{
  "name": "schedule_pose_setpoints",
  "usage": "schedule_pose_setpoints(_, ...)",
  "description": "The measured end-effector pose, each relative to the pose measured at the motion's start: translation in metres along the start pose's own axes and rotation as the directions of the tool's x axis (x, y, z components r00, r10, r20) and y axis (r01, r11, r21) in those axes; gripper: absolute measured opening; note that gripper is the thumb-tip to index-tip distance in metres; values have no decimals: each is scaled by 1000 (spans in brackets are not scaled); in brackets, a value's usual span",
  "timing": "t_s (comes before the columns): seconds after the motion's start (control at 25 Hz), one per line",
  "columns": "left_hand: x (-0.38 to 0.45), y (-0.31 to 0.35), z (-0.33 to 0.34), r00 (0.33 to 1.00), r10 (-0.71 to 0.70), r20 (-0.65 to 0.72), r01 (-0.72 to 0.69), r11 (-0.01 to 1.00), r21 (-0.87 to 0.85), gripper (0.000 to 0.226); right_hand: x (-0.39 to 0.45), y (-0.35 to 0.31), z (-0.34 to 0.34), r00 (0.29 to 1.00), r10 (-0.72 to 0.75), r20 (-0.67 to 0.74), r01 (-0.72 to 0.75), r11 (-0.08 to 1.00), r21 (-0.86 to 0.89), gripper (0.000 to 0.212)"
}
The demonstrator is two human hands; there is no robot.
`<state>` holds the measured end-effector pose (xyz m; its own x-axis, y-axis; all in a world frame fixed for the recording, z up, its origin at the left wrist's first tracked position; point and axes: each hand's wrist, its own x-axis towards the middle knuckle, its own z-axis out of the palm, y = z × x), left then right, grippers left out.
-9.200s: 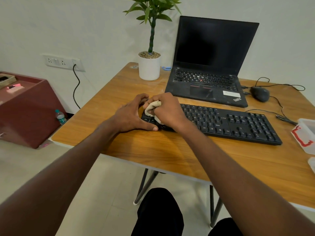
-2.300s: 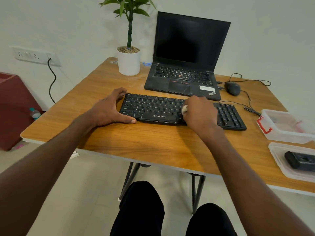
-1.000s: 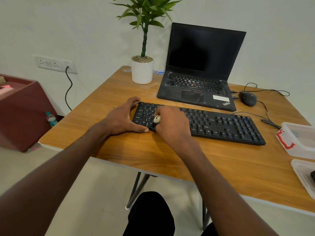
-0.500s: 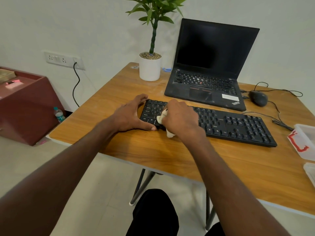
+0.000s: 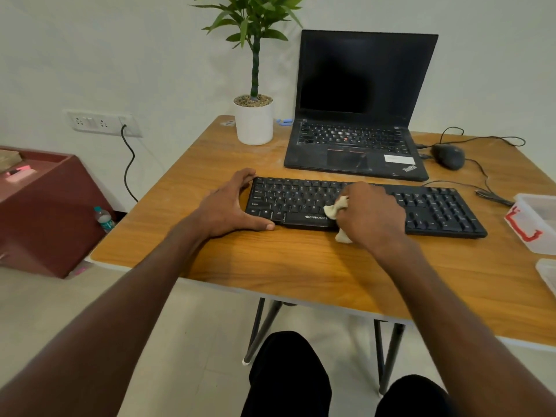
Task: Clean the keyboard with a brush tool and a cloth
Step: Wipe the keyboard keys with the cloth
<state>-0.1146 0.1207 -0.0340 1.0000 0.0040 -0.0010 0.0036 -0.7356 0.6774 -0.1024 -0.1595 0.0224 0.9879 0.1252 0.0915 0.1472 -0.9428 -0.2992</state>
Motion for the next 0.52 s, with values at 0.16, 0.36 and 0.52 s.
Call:
schedule_pose_setpoints(0.16, 0, -1, 1, 1000, 0, -11, -1, 1000, -4, 141, -16, -20, 10, 990, -117, -81, 119, 993, 22, 29)
schedule_pose_setpoints(0.36, 1, -3, 3, 1000, 1, -21, -1, 1000, -29, 143, -24, -41, 39, 949, -307, -72, 315, 923, 220, 37)
schedule_pose_setpoints(0.52, 2, -5, 2, 1000, 1, -4, -1, 999, -48, 142, -25, 15, 24, 979, -126, -160, 152, 975, 165, 36)
